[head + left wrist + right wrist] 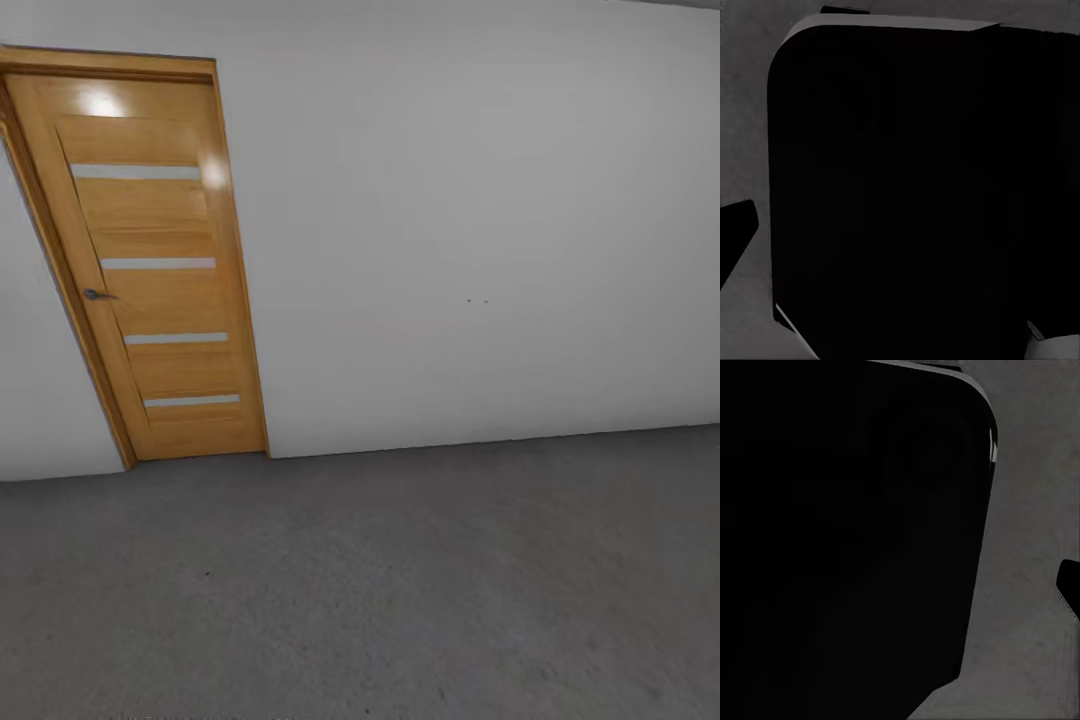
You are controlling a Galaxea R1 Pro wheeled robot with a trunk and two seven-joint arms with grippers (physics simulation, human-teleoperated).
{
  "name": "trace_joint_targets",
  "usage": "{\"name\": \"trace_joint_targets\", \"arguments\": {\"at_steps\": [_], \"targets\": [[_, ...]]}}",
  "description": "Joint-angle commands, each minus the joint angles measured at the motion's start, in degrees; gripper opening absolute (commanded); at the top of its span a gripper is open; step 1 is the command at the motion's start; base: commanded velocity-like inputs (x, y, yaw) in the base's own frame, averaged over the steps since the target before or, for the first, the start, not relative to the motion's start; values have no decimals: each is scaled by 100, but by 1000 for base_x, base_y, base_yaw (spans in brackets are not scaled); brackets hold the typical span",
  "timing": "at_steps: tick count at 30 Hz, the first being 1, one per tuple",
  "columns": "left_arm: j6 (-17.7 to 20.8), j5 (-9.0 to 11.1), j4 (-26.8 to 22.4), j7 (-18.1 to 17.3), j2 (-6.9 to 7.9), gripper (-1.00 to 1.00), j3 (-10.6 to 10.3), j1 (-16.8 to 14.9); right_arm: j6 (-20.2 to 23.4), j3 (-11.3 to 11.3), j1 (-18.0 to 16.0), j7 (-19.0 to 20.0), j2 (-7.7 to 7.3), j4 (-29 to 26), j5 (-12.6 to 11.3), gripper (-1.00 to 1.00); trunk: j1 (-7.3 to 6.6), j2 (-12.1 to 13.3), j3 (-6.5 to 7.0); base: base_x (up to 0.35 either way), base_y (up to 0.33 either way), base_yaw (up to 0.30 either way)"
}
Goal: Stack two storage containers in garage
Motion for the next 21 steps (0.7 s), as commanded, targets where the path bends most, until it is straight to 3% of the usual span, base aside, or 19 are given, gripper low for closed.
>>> {"name": "trace_joint_targets", "arguments": {"at_steps": [1, 14, 17, 21], "targets": [[-7, 46, -2, -6, -1, 100, 12, -1, -14, 23, -1, 1, 0, 0, 21, 100, 0, -3, -5, 0, 0, 288], [-7, 46, -2, -6, -2, 100, 12, -1, -17, 39, -1, -7, 4, 0, 35, 100, 0, -3, -5, 0, 0, 288], [-7, 46, -2, -6, 3, 100, 7, -1, -20, 54, -1, -8, 4, 0, 112, 100, 0, -3, -5, 0, 0, 288], [-7, 46, -2, -6, 6, 100, 4, -1, -59, 142, -1, -14, 10, 0, 415, 100, 0, -3, -5, 0, 0, 235]]}}
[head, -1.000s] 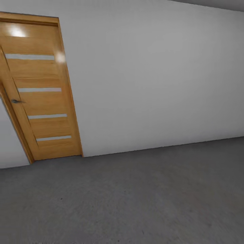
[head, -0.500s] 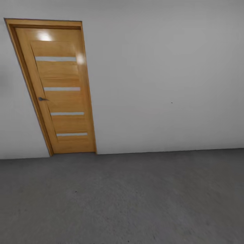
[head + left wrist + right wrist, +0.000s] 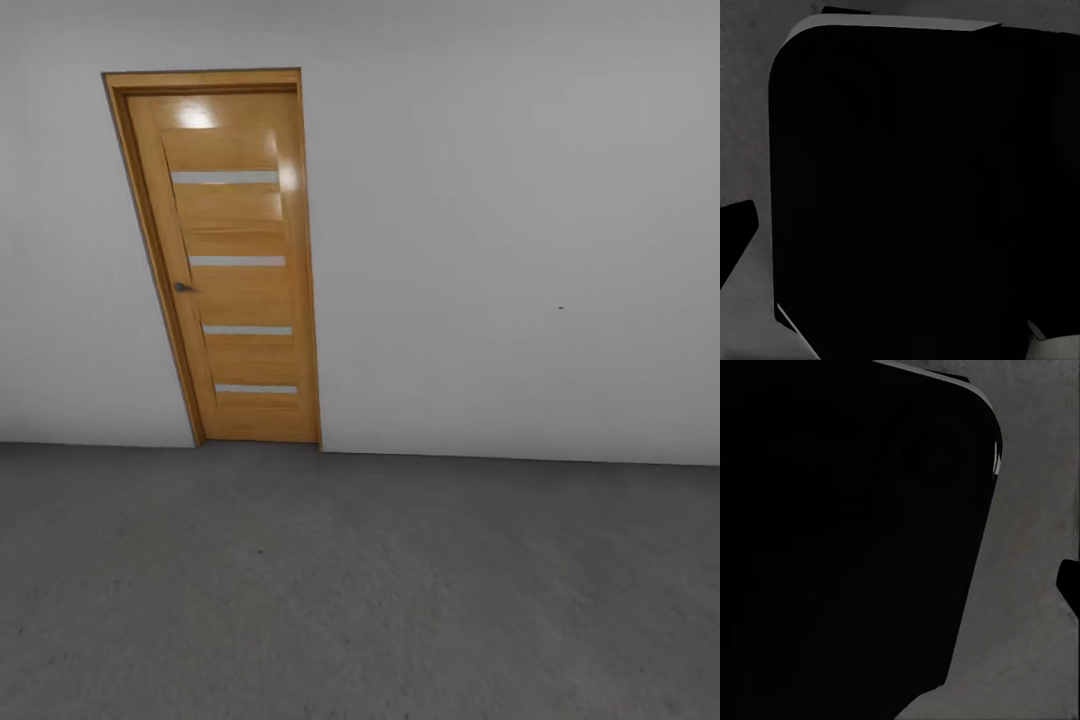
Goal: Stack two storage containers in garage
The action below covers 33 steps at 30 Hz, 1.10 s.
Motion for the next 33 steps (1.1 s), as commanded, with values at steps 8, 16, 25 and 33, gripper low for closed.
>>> {"name": "trace_joint_targets", "arguments": {"at_steps": [8, 16, 25, 33], "targets": [[-7, 47, -2, 2, 3, 100, 18, -1, -220, 92, -1, -3, 2, 0, 395, 100, 0, -3, -5, 0, 0, 21], [-7, 49, -2, 0, 6, 100, 19, -1, -210, 91, -1, -3, 10, 0, 412, 100, 0, -3, -5, 21, 0, 1], [1, 54, 0, -6, 9, 100, 11, -1, -194, 89, -1, 29, 10, 0, 432, 100, 0, -3, -5, 271, 0, 0], [2, 196, 2, -6, 9, 100, 3, -1, -185, 91, -1, 45, 10, 0, 436, 100, 0, -3, -5, 321, 0, 0]]}}
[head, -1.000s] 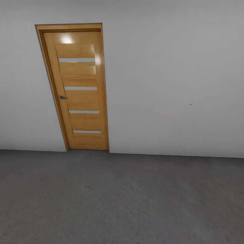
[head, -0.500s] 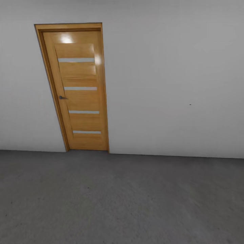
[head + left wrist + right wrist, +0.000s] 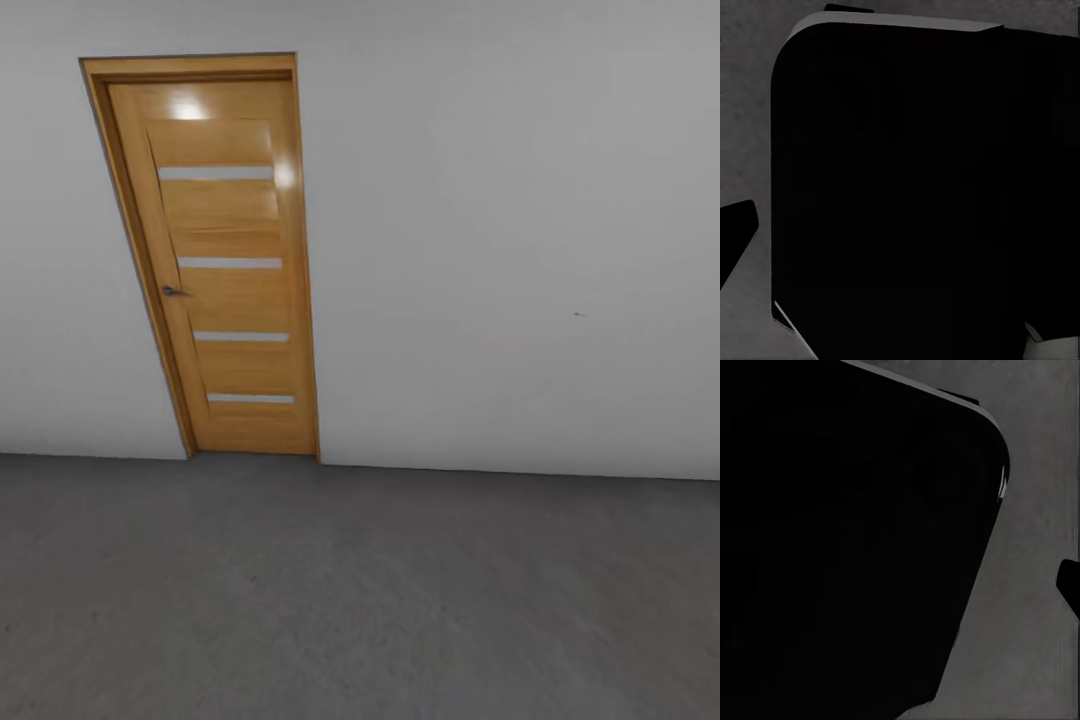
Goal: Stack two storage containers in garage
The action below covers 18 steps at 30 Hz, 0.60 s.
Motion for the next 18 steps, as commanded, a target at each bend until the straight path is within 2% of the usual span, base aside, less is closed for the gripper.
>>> {"name": "trace_joint_targets", "arguments": {"at_steps": [1, 12, 18], "targets": [[-6, 218, 3, -6, 7, 100, -1, -1, 2, 40, -1, 33, 1, -1, -19, 100, 3, -2, -5, 323, 0, 168], [-6, 226, 3, -6, -1, 100, 7, -1, 1, 64, -1, 58, -1, -1, -21, 100, 3, -2, -5, 310, 38, 248], [-10, 225, 2, -6, -1, 100, 7, -1, -31, 64, -1, 53, -1, -1, -18, 100, 3, -2, -5, 150, 24, 272]]}}
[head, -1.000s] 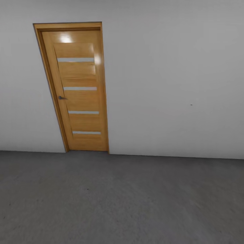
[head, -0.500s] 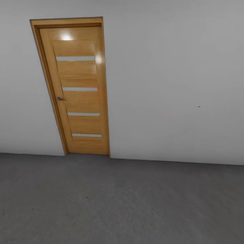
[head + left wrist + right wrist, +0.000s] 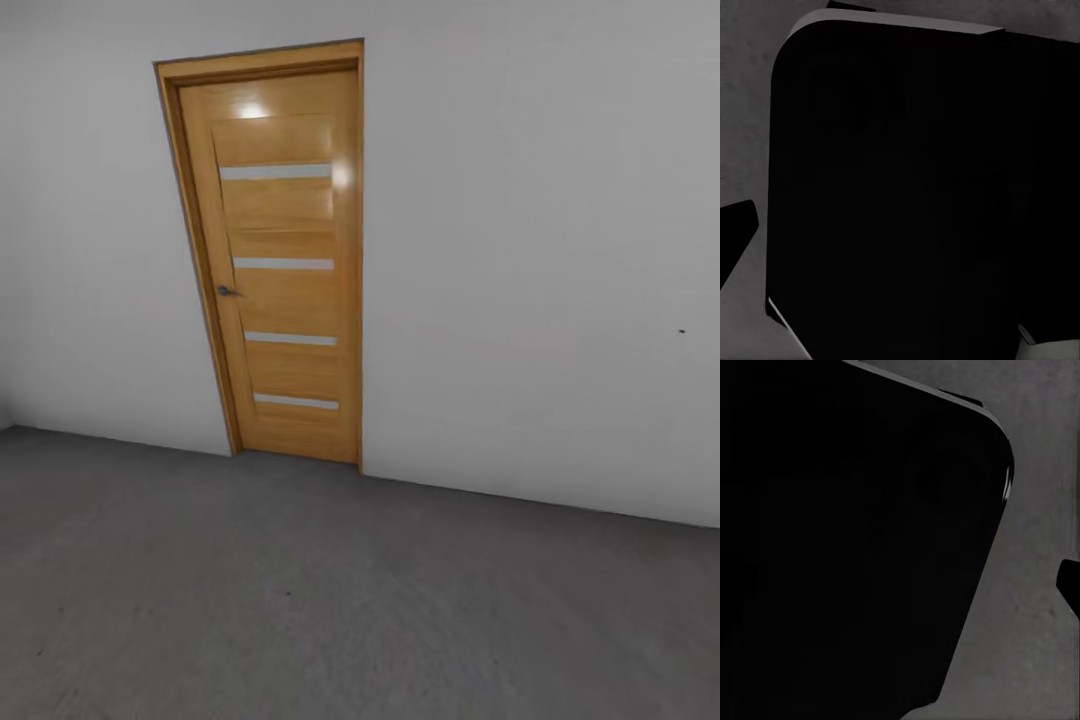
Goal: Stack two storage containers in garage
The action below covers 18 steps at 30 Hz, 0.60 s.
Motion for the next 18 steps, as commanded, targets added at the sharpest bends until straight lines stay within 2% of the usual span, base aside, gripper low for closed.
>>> {"name": "trace_joint_targets", "arguments": {"at_steps": [1, 18], "targets": [[-7, 48, -2, -6, -1, 100, 10, -1, -19, 39, -1, 4, -1, -1, -1, 100, 1, -2, -5, 53, 7, 273], [-10, 48, -5, -6, -10, 100, 17, -1, -51, 19, -1, -73, 1, -1, 20, 100, 1, -2, -5, 12, 3, 275]]}}
